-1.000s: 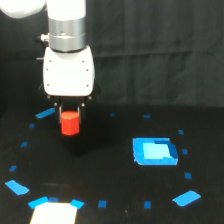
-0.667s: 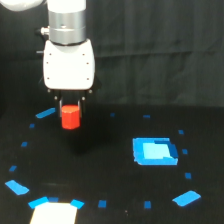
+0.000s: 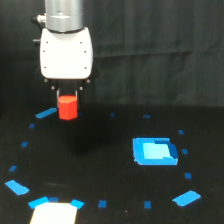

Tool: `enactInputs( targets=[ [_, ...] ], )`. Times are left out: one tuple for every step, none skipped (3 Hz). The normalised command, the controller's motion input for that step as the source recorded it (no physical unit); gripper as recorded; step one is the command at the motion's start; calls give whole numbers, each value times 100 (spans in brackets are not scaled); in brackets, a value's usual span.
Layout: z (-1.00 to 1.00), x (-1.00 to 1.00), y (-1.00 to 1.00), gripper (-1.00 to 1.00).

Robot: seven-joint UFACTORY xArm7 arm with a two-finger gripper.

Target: Pick up the red object from the table

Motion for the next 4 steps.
enactInputs(
  targets=[
    [100, 2, -7, -100],
    [60, 22, -3, -100],
    [54, -12, 11, -99],
    [52, 8, -4, -100]
  ],
)
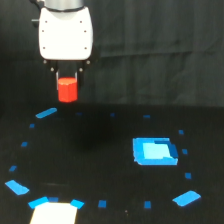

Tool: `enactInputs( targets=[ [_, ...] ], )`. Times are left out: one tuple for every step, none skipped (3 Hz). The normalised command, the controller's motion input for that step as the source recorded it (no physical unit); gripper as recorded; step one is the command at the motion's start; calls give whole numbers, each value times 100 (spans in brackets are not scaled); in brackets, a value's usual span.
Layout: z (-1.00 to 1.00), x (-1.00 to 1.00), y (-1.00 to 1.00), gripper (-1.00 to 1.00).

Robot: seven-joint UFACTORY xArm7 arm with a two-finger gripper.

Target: Pick up the red object from the table

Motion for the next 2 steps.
enactInputs(
  targets=[
    [24, 7, -29, -100],
    [32, -13, -7, -100]
  ],
)
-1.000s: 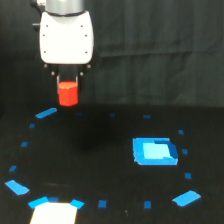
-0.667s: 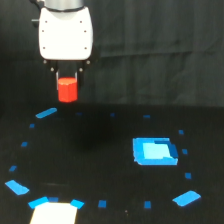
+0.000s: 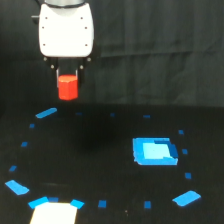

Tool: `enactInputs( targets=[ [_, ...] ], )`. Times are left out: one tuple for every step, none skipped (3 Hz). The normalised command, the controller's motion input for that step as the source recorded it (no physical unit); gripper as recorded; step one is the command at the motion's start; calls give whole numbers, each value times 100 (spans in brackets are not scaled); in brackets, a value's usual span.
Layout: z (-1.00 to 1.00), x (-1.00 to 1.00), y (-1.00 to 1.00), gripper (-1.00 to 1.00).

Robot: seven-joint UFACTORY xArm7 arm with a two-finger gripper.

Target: Pick up the red object from the table

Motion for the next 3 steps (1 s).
enactInputs(
  targets=[
    [15, 24, -4, -100],
    [42, 4, 6, -100],
    [16, 3, -9, -100]
  ],
)
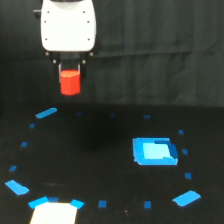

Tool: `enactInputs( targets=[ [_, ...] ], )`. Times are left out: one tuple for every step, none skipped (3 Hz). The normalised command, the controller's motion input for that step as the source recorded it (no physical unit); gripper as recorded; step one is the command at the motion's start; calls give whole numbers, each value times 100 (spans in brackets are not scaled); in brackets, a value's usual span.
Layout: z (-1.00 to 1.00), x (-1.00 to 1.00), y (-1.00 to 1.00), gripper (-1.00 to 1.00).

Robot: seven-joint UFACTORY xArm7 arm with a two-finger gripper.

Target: Pick up the red object from the table

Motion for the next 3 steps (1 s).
enactInputs(
  targets=[
    [39, 5, 2, -98],
    [49, 6, -19, -100],
    [8, -6, 10, -100]
  ],
)
